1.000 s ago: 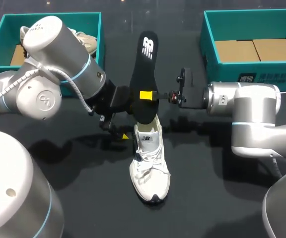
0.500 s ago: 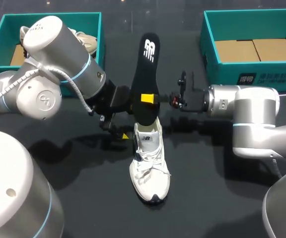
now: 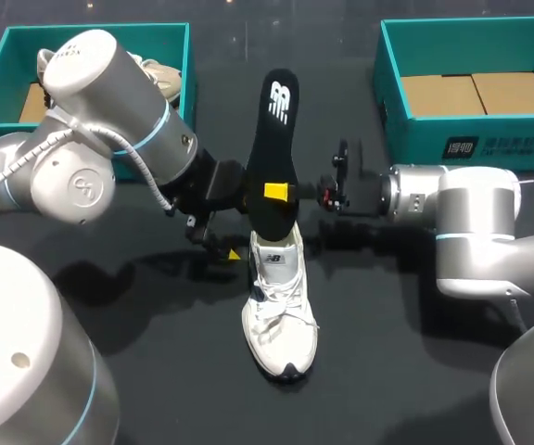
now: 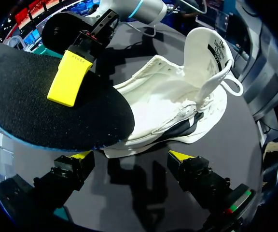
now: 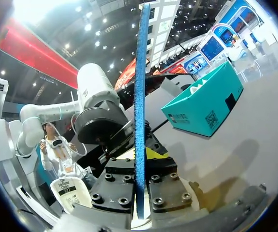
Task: Take the shoe out of the shoebox, open the shoe tongue, remove and reinsert the insole, then place the shoe into the shoebox
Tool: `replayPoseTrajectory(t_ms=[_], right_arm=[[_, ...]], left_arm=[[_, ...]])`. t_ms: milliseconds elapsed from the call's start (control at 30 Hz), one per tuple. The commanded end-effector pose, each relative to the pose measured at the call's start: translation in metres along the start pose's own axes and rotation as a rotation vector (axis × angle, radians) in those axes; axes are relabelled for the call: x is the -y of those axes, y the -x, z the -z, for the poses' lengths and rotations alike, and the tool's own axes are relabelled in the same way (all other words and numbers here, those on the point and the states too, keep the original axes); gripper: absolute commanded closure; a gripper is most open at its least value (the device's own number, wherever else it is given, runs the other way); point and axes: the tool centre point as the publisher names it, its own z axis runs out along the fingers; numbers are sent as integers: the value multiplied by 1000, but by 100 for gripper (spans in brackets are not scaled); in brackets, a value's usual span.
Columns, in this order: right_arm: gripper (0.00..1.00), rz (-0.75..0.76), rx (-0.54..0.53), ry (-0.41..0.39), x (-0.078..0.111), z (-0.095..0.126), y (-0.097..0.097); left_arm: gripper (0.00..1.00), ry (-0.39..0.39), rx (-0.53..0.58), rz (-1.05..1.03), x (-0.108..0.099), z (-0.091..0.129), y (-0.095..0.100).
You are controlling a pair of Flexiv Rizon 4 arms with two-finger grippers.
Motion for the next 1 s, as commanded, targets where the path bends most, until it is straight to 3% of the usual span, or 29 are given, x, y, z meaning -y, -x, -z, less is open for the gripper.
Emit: replayPoseTrajectory(t_ms=[33,567,1000], right_arm=[[100,0,-3,2,9,4,-2],[100,-57,-26,-12,43,7,-2],[100,-119,14,-40,69,10,-6]], left_arm=[[0,0,0,-1,0,-1,0],[0,0,0,-1,0,-1,0],[0,0,0,-1,0,-1,0]])
